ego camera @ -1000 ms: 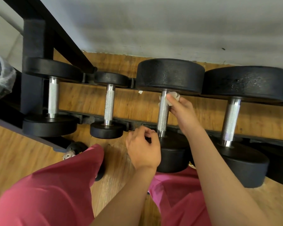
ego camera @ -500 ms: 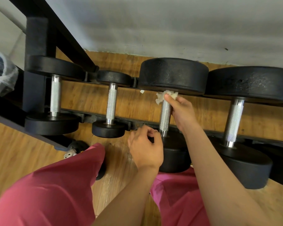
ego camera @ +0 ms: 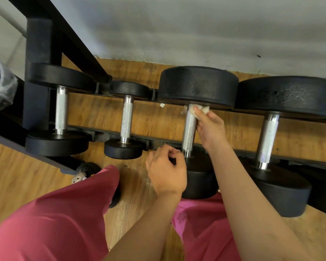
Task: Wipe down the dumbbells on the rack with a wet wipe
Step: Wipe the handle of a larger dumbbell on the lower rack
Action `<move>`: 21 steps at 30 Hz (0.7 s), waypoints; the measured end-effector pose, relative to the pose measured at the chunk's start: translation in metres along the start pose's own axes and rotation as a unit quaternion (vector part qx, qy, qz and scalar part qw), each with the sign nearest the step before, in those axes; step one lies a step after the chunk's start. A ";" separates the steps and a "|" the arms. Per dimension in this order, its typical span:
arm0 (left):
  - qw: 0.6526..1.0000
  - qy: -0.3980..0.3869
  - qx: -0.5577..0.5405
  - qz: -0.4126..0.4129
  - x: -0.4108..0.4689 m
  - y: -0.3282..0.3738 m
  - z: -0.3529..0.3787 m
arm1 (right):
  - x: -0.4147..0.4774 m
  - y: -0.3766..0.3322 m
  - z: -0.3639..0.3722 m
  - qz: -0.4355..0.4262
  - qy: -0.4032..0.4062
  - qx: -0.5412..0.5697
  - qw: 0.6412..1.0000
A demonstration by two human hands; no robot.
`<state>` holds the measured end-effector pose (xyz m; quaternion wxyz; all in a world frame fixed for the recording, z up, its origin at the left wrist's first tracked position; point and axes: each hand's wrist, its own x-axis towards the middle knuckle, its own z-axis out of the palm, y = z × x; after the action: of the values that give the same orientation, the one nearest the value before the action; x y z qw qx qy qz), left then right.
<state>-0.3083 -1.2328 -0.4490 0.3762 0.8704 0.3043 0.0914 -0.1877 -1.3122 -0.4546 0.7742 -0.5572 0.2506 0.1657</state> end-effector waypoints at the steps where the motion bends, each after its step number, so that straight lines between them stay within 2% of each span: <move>1: 1.000 -0.001 0.002 -0.001 0.000 0.001 -0.001 | 0.000 0.000 0.000 -0.003 0.003 -0.004 1.000; 4: 1.000 -0.011 -0.001 -0.008 0.000 0.000 -0.001 | 0.000 -0.002 -0.002 -0.016 0.041 0.026 0.999; 6: 1.000 -0.009 0.001 -0.002 -0.001 0.001 -0.002 | 0.001 -0.002 -0.003 -0.008 0.035 0.033 0.999; 9: 1.000 -0.010 -0.004 -0.003 -0.001 0.002 -0.003 | 0.001 0.002 -0.003 0.012 -0.013 -0.009 1.000; 13: 1.000 -0.004 -0.010 0.010 0.000 0.001 -0.002 | 0.002 0.002 -0.009 -0.016 0.025 -0.004 1.000; 18: 1.000 -0.005 -0.020 0.012 -0.001 0.000 -0.002 | -0.005 0.009 -0.007 -0.017 -0.024 -0.101 0.994; 21: 1.000 -0.005 -0.022 0.010 -0.001 0.001 -0.003 | -0.005 0.010 -0.010 -0.046 0.016 -0.084 0.995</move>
<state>-0.3095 -1.2327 -0.4461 0.3959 0.8653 0.2914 0.0981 -0.1995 -1.3184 -0.4623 0.7275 -0.6334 0.2223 0.1419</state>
